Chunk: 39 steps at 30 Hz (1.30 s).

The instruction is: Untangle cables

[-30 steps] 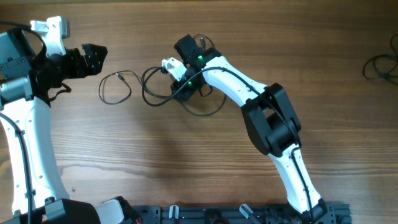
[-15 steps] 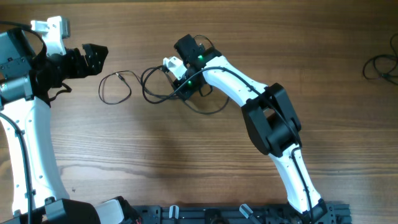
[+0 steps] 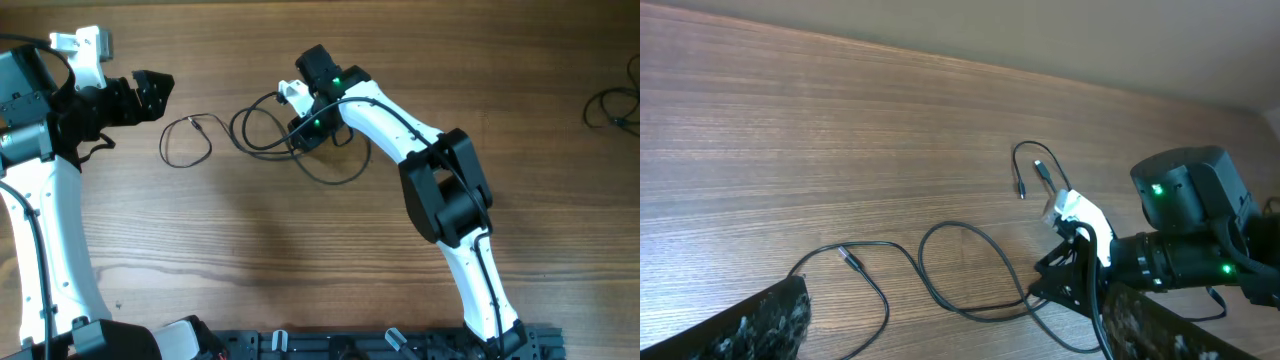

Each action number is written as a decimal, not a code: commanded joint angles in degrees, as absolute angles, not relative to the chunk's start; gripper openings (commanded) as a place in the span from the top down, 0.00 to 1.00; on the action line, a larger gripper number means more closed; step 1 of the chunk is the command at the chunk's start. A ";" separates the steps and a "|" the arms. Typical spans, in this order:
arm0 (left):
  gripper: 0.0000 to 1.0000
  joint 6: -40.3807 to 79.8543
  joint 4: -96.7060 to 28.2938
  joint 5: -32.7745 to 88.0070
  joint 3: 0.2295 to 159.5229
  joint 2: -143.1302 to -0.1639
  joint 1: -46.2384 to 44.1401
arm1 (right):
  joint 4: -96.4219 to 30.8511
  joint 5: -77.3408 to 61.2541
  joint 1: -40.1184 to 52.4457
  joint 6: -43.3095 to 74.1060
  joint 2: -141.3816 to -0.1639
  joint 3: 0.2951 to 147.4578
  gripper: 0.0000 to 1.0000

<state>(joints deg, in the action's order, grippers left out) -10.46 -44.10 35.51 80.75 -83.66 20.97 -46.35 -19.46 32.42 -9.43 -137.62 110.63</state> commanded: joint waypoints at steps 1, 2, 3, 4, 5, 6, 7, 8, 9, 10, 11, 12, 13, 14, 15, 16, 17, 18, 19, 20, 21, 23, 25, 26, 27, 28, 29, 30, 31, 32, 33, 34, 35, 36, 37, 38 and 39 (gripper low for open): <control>0.04 -11.40 -44.16 36.64 81.78 -83.42 21.12 | -45.87 -21.85 32.71 -8.91 -136.70 111.31 0.57; 0.05 -11.40 -44.16 36.64 81.78 -83.42 21.12 | -45.65 -22.98 32.71 -8.88 -136.70 111.31 0.54; 0.04 -11.40 -44.14 36.64 81.78 -83.42 21.12 | -45.34 -23.81 32.71 -8.88 -136.70 111.31 0.53; 0.05 -11.40 -44.16 36.64 81.78 -83.42 21.12 | -44.05 -24.49 32.77 -8.38 -136.70 111.31 0.50; 0.05 -11.40 -44.16 36.64 81.78 -83.42 21.12 | -43.77 -24.49 32.80 -8.40 -136.70 111.31 0.48; 0.04 -11.40 -44.16 36.67 81.78 -83.42 21.12 | -43.51 -24.49 32.82 -8.38 -136.70 111.31 0.47; 0.05 -11.38 -44.16 36.67 81.78 -83.42 21.12 | -43.24 -24.49 32.82 -8.38 -136.70 111.31 0.46; 0.05 -11.38 -44.16 36.88 81.78 -83.42 21.12 | -43.05 -24.40 32.82 -8.45 -136.70 111.31 0.45; 0.05 -11.38 -44.16 37.43 81.78 -83.40 21.12 | -42.65 -23.75 32.82 -8.40 -136.70 111.26 0.45; 0.05 -11.38 -44.16 38.22 81.78 -83.40 21.12 | -42.17 -23.20 32.82 -8.40 -136.73 111.20 0.45; 0.05 -11.38 -44.16 38.63 81.78 -83.40 21.12 | -41.39 -22.63 32.82 -8.40 -136.73 111.11 0.45; 0.05 -11.40 -44.16 38.61 81.78 -83.42 21.12 | -40.64 -22.24 32.82 -8.38 -136.73 111.09 0.44; 0.05 -11.38 -44.16 38.61 81.78 -83.40 21.12 | -39.90 -22.24 32.82 -8.40 -136.73 111.09 0.44; 0.05 -11.38 -44.16 38.61 81.78 -83.40 21.12 | -39.40 -22.26 32.82 -8.38 -136.73 111.09 0.44; 0.05 -11.38 -44.16 38.61 81.78 -83.40 21.12 | -38.74 -22.24 32.82 -7.90 -136.73 111.09 0.44; 0.05 -11.38 -44.16 38.61 81.78 -83.40 21.12 | -38.15 -22.28 32.82 -7.18 -136.73 111.09 0.43; 0.05 -11.38 -44.16 38.61 81.78 -83.40 21.12 | -37.71 -22.31 32.82 -7.01 -136.73 111.09 0.43; 0.05 -11.38 -44.16 38.61 81.78 -83.40 21.12 | -37.47 -22.26 32.91 -6.68 -136.73 111.09 0.42; 0.04 -11.38 -44.18 38.61 81.78 -83.40 21.12 | -37.28 -22.28 32.97 -6.42 -136.73 111.09 0.42; 0.04 -11.38 -44.18 38.61 81.78 -83.40 21.12 | -37.15 -22.28 33.06 -6.42 -136.73 111.09 0.42; 0.04 -11.38 -44.18 38.61 81.78 -83.40 21.12 | -37.06 -22.28 33.15 -6.44 -136.73 111.09 0.42; 0.04 -11.38 -44.18 38.63 81.78 -83.40 21.12 | -36.99 -22.35 33.32 -6.42 -136.73 111.09 0.42; 0.04 -11.38 -44.18 38.63 81.78 -83.40 21.12 | -37.06 -22.35 33.71 -6.46 -136.73 111.09 0.42; 0.04 -11.38 -44.18 38.65 81.78 -83.37 21.12 | -37.06 -22.31 33.93 -6.52 -136.73 111.09 0.42; 0.04 -11.38 -44.18 38.81 81.78 -83.35 21.12 | -37.01 -22.33 34.24 -6.90 -136.73 111.09 0.41; 0.04 -11.38 -44.18 38.87 81.78 -83.35 21.12 | -37.01 -22.31 34.44 -7.09 -136.73 111.09 0.41; 0.04 -11.38 -44.18 39.05 81.78 -83.35 21.12 | -37.04 -22.28 34.70 -7.16 -136.73 111.09 0.41; 0.04 -11.38 -44.18 39.22 81.78 -83.35 21.12 | -37.04 -22.26 34.92 -7.25 -136.73 111.09 0.41; 0.04 -11.38 -44.18 39.22 81.78 -83.35 21.12 | -37.04 -22.26 35.09 -7.33 -136.77 111.09 0.41; 0.04 -11.38 -44.18 39.20 81.78 -83.35 21.12 | -37.01 -22.24 35.24 -7.33 -136.77 111.09 0.41; 0.04 -11.38 -44.18 39.20 81.78 -83.35 21.12 | -36.91 -22.24 35.35 -7.31 -136.77 111.09 0.41; 0.04 -11.38 -44.16 39.20 81.78 -83.35 21.12 | -36.91 -21.56 35.35 -6.98 -136.90 111.09 0.41; 0.04 -11.35 -44.18 39.20 81.78 -83.35 21.12 | -36.91 -18.98 35.35 -5.43 -137.19 111.09 0.41; 0.04 -11.35 -44.18 39.20 81.78 -83.35 21.12 | -36.93 -18.83 35.35 -5.50 -137.29 111.09 0.41; 0.04 -11.35 -44.18 39.20 81.78 -83.35 21.12 | -36.95 -18.85 35.35 -5.54 -137.40 111.09 0.40; 0.04 -11.35 -44.18 39.20 81.78 -83.35 21.12 | -37.08 -18.85 35.35 -5.52 -137.43 111.07 0.40; 0.04 -11.38 -44.16 39.20 81.78 -83.35 21.12 | -37.10 -18.81 35.35 -5.54 -137.43 110.91 0.40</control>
<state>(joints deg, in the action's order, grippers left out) -10.46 -44.10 37.67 80.75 -83.66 20.97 -37.19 -20.64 35.46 -6.59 -137.62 110.63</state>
